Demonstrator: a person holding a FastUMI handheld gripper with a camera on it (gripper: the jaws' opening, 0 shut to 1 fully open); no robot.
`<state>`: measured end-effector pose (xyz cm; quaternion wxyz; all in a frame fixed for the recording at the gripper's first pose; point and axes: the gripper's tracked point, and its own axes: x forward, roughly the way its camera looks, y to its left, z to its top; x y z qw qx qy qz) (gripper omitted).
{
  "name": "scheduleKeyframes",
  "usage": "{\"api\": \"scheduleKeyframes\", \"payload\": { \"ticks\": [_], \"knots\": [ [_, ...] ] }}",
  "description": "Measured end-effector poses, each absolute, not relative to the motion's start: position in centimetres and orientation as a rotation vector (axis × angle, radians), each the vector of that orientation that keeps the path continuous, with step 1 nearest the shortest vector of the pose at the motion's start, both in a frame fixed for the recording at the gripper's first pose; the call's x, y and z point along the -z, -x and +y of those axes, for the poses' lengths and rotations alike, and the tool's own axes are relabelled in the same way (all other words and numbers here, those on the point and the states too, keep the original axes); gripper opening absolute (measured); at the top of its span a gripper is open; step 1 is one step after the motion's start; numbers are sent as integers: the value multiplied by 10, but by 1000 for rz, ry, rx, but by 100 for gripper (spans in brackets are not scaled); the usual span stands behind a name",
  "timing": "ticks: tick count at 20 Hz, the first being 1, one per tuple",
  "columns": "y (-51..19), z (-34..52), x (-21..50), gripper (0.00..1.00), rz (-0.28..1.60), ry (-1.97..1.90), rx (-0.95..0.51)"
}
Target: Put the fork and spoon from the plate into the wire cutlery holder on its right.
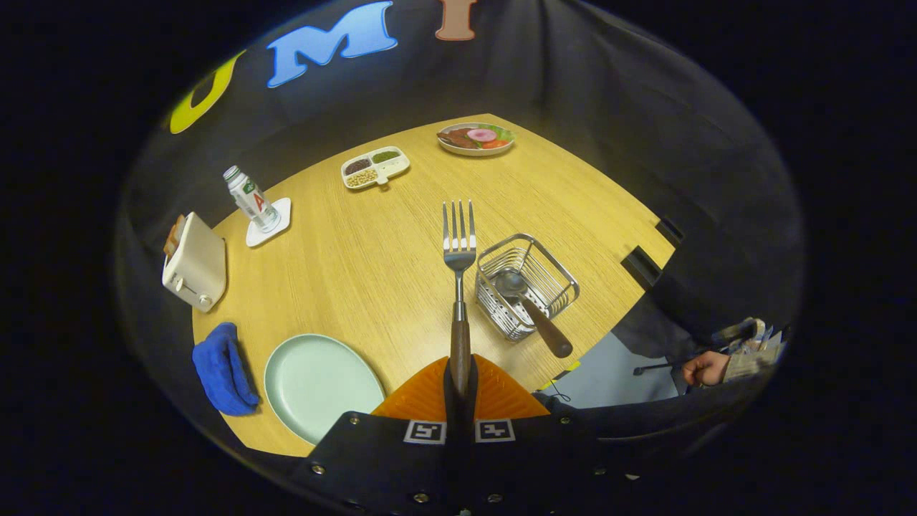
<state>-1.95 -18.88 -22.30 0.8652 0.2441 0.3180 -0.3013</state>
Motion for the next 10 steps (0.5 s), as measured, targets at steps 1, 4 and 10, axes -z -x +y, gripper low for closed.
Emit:
{"api": "scheduleKeyframes", "payload": {
  "ticks": [1,4,10],
  "knots": [
    [21,-191,226,1,673,-533,644],
    [27,-200,231,1,687,-585,676],
    [33,-200,245,1,758,-661,674]
  ]
}}
